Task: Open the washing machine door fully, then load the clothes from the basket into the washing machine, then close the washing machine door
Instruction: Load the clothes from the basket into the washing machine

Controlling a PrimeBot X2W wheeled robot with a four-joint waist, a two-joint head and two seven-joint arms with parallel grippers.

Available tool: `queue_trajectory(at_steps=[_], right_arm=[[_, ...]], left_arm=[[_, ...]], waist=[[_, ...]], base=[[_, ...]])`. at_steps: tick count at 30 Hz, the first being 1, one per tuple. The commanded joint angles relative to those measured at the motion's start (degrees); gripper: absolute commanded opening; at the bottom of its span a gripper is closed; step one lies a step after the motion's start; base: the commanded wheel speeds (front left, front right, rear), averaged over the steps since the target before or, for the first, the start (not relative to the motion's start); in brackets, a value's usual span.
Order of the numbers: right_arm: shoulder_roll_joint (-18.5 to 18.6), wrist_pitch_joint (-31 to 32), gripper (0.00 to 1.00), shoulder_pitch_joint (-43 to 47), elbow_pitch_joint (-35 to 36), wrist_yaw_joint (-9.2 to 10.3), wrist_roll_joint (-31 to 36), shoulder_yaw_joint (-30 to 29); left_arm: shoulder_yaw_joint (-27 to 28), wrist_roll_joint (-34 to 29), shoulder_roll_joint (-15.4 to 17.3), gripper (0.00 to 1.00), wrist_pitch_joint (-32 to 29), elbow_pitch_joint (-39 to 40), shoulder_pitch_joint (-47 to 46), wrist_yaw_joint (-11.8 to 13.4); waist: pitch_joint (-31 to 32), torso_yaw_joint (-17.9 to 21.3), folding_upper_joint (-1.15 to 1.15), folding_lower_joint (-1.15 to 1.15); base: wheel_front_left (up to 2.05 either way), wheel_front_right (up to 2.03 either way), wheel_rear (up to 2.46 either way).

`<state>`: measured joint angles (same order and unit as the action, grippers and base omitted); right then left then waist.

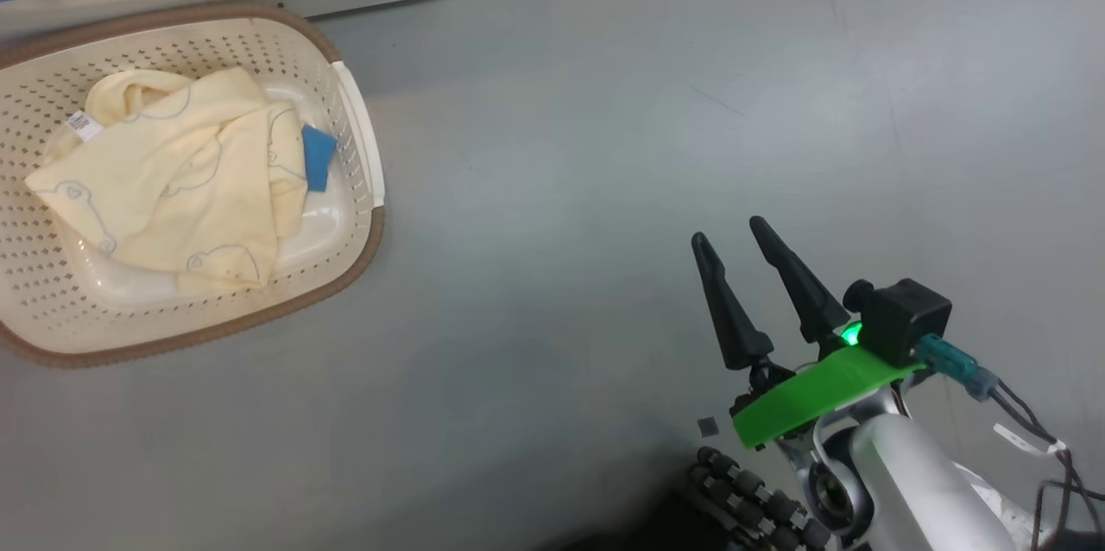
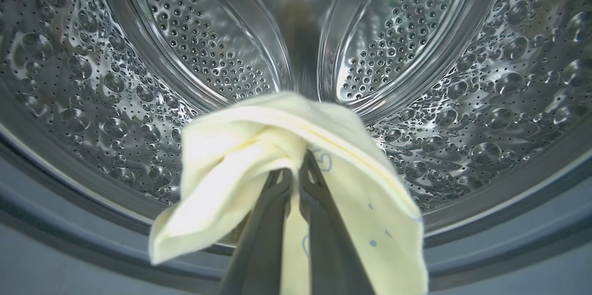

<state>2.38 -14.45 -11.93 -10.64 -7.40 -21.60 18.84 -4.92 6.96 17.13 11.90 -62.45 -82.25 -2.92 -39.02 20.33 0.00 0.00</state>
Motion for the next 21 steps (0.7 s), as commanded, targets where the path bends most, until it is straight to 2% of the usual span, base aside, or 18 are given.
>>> queue_trajectory(at_steps=[1, 13, 21], right_arm=[[0.50, -0.55, 1.00, 1.95, 1.37, -0.09, 0.18, 1.18], [0.50, -0.55, 1.00, 1.86, 1.50, -0.09, -0.23, 2.22], [0.50, -0.55, 1.00, 1.83, 1.50, -0.09, -1.03, 3.01]], left_arm=[[0.08, -0.45, 2.88, 0.00, 0.71, 1.18, -2.71, 0.47], [-1.11, -0.45, 3.37, 0.00, 2.48, -1.61, -7.91, 0.97], [-1.11, -0.09, 3.77, 0.00, 3.03, 0.77, -10.32, 1.53]], waist=[[-0.42, 0.21, 0.00, 0.00], [-1.62, 0.80, 0.00, 0.00], [-2.20, 1.86, 0.00, 0.00]], base=[[0.00, 0.00, 0.00], [0.00, 0.00, 0.00], [0.00, 0.00, 0.00]])
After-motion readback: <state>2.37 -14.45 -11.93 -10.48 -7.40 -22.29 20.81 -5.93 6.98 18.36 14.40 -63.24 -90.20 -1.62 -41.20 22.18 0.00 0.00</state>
